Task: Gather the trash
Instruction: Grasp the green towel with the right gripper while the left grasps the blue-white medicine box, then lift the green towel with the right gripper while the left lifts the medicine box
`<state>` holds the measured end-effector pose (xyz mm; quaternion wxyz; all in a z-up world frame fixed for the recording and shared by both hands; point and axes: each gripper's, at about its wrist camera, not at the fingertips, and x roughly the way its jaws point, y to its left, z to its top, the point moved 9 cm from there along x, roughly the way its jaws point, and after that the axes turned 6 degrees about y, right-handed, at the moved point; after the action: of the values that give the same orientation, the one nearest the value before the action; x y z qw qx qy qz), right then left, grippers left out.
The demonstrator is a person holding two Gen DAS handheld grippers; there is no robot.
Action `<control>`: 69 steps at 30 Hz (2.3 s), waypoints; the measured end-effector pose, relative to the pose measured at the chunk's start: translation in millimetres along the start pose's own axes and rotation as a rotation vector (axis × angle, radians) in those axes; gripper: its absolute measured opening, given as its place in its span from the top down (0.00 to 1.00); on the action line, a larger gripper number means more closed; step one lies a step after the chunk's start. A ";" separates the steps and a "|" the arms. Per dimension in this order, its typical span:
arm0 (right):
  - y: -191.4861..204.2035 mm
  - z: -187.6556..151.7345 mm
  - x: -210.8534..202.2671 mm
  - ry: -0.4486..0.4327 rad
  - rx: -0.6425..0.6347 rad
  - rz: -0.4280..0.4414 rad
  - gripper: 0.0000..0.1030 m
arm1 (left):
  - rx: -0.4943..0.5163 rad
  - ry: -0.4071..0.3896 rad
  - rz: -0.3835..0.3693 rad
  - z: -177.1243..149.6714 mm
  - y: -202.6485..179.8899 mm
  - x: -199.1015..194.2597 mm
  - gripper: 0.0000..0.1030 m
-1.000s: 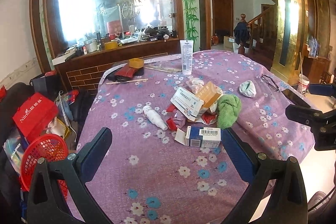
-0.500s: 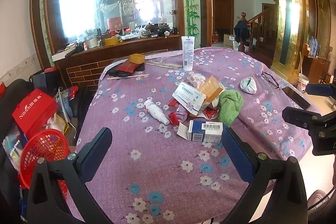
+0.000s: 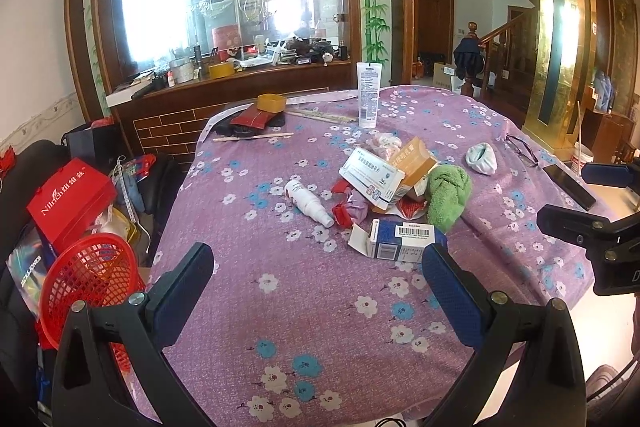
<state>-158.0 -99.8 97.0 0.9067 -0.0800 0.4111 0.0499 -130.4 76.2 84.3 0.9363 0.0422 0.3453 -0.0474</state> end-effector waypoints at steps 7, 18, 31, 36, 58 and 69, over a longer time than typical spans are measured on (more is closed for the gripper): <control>1.3 0.0 6.4 0.015 0.006 0.019 0.01 | -0.005 0.016 -0.002 -2.5 1.3 3.3 0.00; -31.1 -1.8 55.4 0.149 0.185 0.202 0.25 | -0.012 0.147 -0.119 -1.6 -15.1 42.2 0.01; -34.7 39.0 173.0 0.313 0.366 0.312 0.26 | -0.215 0.315 -0.187 -3.4 1.4 76.0 0.22; -36.7 41.2 200.1 0.358 0.327 0.233 0.39 | -0.268 0.366 -0.205 -3.8 -3.5 85.4 0.22; -87.1 18.9 104.0 0.168 0.090 0.286 0.76 | -0.442 0.575 -0.114 -5.2 -69.8 185.7 0.38; -76.3 7.8 91.0 0.150 0.012 0.363 0.76 | -0.277 0.561 -0.055 -9.0 -66.4 164.3 0.42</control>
<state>-80.5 -171.0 41.5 0.8500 -0.0027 0.4857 0.2039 -19.6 1.6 -32.5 0.7997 -0.0835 0.5944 -0.0119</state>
